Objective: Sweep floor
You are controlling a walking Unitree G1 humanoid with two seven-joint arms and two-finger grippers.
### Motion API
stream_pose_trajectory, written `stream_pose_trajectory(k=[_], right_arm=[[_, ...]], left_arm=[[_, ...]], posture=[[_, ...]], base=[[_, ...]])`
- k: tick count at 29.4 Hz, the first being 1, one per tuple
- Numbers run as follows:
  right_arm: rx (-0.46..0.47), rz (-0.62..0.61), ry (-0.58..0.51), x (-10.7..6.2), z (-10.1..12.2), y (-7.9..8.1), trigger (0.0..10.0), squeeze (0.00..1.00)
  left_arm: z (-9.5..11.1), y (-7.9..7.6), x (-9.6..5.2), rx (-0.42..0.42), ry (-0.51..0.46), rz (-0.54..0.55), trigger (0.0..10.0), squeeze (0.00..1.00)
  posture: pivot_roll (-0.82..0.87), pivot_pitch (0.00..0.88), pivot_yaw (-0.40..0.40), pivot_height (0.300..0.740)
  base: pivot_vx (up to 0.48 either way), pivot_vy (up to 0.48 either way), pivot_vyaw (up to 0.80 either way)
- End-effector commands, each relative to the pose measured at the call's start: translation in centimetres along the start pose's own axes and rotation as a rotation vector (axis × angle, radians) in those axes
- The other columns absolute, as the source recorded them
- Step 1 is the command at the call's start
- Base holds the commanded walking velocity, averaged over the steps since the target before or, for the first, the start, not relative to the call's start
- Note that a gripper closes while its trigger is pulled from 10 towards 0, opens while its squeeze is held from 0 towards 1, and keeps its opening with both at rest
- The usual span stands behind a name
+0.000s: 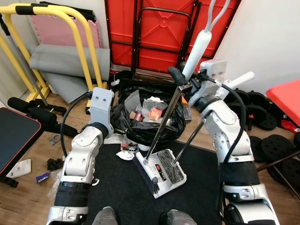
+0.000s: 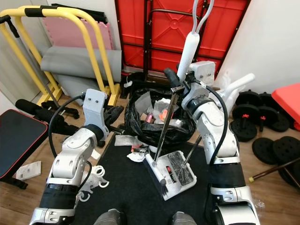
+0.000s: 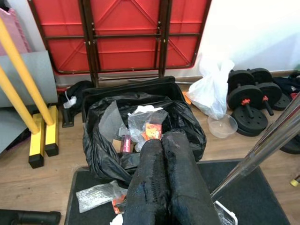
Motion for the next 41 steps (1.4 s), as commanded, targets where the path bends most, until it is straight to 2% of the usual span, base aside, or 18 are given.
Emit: stream_pose_trajectory(k=[1,12,35,41], right_arm=[[-0.026,0.008,-0.068,0.24,1.25,0.16,10.0,0.00],[-0.039,-0.025,-0.081,0.28,1.29,-0.07,10.0,0.00],[-0.032,-0.062,-0.111,0.33,1.58,-0.36,10.0,0.00],[-0.035,-0.073,-0.120,0.38,1.69,-0.40,10.0,0.00]], left_arm=[[-0.42,-0.08,0.12,0.004,0.030,0.002,10.0,0.00],[-0.20,-0.09,0.17,0.020,0.025,0.000,10.0,0.00],[-0.26,-0.55,-0.02,0.048,0.031,-0.030,10.0,0.00],[-0.20,-0.34,-0.13,0.047,0.034,-0.014,10.0,0.00]], posture=[[-0.13,0.072,-0.127,0.740],[-0.13,0.073,-0.126,0.740],[-0.12,0.070,-0.123,0.740],[-0.12,0.082,-0.122,0.740]], base=[[0.000,0.000,0.00],[0.000,0.000,0.00],[0.000,0.423,0.00],[0.000,0.090,0.00]])
Point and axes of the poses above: a point about 5 cm out from each wrist's last joint towards the gripper, its own x axis pointing out of the wrist towards the gripper, its own z axis along the axis of the wrist's last joint, y = z × x, the point moved 1 cm from there along x, pointing out of the wrist towards the gripper, and after that the axes turned 15 degrees about x, right-handed, at the moved point
